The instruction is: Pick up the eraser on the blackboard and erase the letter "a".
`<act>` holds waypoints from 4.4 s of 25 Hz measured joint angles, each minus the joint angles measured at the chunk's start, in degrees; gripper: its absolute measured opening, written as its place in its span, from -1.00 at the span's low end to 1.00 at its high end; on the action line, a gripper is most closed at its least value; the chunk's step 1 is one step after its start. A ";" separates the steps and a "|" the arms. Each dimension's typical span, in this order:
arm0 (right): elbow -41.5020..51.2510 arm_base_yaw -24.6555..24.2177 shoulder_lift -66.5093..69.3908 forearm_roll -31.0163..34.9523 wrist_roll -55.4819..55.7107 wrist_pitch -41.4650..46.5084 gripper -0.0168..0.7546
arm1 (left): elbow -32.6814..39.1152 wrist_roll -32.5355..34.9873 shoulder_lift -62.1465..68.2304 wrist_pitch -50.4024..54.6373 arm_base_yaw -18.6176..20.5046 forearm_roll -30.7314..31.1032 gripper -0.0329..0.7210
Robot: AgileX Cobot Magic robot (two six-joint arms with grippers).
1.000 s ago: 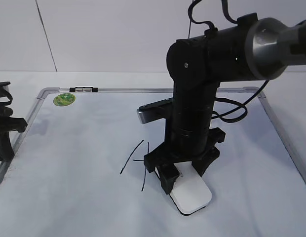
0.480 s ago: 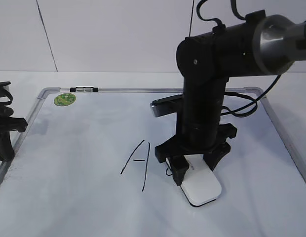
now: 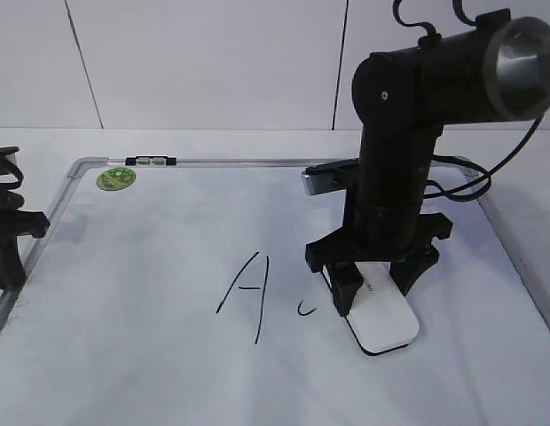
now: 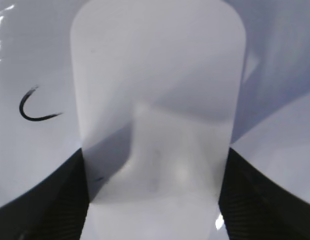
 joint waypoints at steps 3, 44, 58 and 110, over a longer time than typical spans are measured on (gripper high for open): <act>0.00 0.62 0.00 0.53 -0.61 -0.10 0.45 | 0.00 0.00 0.00 0.00 0.00 0.00 -0.86; -3.83 9.74 2.89 3.76 -3.69 3.51 0.45 | 0.00 0.00 0.00 0.00 0.00 0.00 -0.84; -4.98 1.63 3.05 3.13 -2.07 3.32 0.45 | 0.00 0.00 0.00 0.00 0.00 0.00 -0.84; -4.42 -10.93 -23.90 -18.75 10.43 4.25 0.45 | 0.00 0.00 0.00 -0.10 0.00 0.00 -0.83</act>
